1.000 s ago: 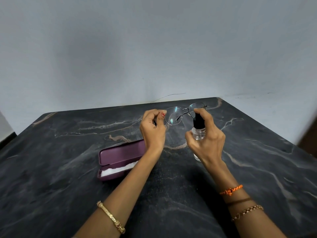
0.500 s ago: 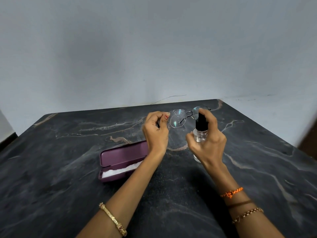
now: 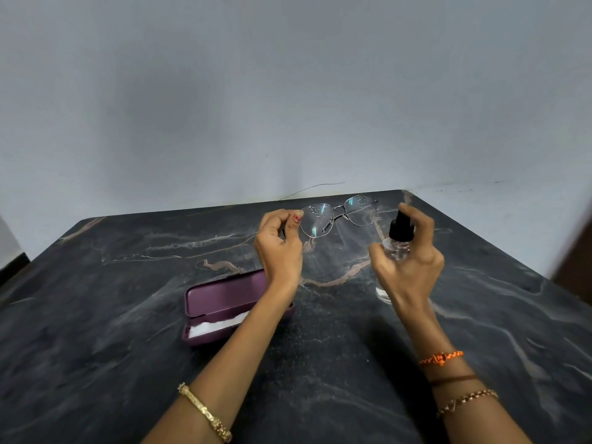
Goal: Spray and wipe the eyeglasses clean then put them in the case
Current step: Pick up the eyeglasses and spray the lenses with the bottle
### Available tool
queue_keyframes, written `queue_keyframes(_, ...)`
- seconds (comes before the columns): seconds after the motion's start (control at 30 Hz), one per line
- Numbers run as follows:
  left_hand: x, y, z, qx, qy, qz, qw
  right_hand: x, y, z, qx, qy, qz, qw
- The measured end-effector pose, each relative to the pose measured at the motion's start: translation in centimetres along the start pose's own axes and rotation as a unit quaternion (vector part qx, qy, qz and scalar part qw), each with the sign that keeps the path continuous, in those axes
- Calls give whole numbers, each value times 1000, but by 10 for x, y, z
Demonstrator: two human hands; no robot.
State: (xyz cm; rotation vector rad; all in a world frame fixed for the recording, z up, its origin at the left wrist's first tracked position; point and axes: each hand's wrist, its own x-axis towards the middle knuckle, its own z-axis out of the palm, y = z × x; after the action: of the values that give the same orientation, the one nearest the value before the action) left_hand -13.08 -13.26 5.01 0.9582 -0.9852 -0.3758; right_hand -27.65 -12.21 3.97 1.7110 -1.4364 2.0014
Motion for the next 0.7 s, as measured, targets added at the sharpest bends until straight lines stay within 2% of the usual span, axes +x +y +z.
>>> queue_keyframes(0.27, 3, 2, -2, -8, 19, -4, 1000, -7, 4, 4, -2, -5, 11, 1000)
queue_keyframes(0.7, 4, 2, -1, -21, 33, -32, 999, -22, 15, 11, 7, -124, 46, 991)
